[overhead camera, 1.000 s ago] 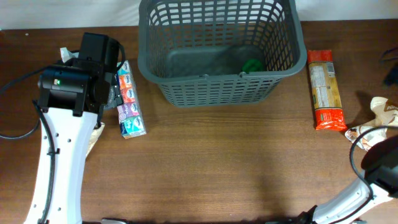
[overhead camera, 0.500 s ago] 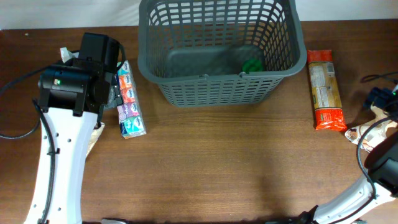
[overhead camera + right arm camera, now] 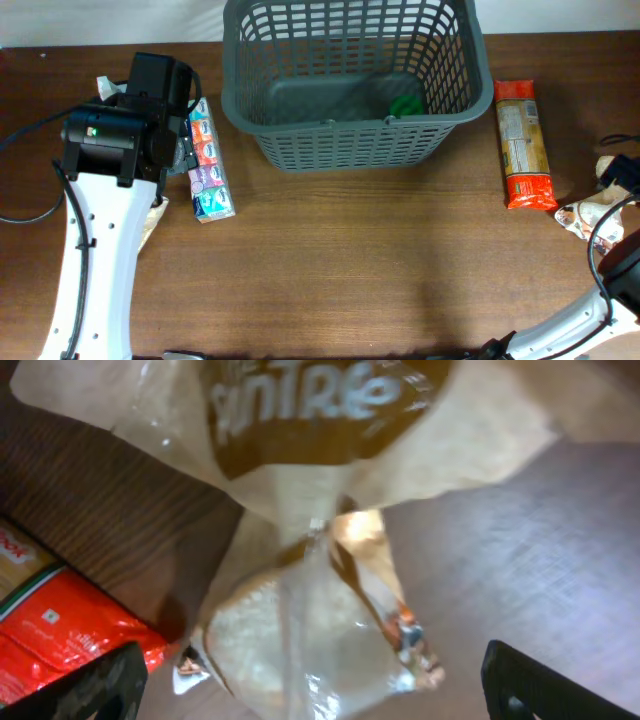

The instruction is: Pack container

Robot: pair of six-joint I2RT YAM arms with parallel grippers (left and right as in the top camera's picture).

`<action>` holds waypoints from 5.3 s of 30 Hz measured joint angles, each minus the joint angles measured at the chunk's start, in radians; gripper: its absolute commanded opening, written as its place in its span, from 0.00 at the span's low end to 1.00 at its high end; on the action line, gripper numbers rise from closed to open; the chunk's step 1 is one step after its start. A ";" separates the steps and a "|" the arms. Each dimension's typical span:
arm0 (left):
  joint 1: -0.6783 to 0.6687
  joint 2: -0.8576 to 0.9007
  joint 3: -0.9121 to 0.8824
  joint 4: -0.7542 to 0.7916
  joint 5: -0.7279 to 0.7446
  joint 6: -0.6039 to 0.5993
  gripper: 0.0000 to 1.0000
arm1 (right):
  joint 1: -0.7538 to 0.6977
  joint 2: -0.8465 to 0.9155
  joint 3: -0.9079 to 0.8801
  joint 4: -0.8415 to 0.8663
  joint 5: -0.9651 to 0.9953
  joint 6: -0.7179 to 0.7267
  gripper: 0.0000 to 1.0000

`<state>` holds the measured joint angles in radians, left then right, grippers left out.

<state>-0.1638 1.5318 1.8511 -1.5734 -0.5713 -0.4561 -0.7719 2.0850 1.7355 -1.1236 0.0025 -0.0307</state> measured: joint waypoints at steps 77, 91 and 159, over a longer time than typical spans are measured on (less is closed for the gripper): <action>0.000 0.000 0.000 0.000 -0.005 0.000 0.99 | 0.020 -0.014 0.003 0.014 -0.098 0.037 0.04; 0.000 0.000 0.000 0.003 -0.005 0.000 1.00 | 0.107 -0.029 0.801 -0.277 -0.570 0.052 0.04; 0.000 0.000 0.000 -0.035 0.023 0.000 1.00 | 1.017 0.350 1.211 -0.286 -0.046 0.081 0.99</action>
<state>-0.1638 1.5318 1.8511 -1.6085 -0.5484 -0.4564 0.2447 2.4348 2.9467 -1.4097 -0.0437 0.0502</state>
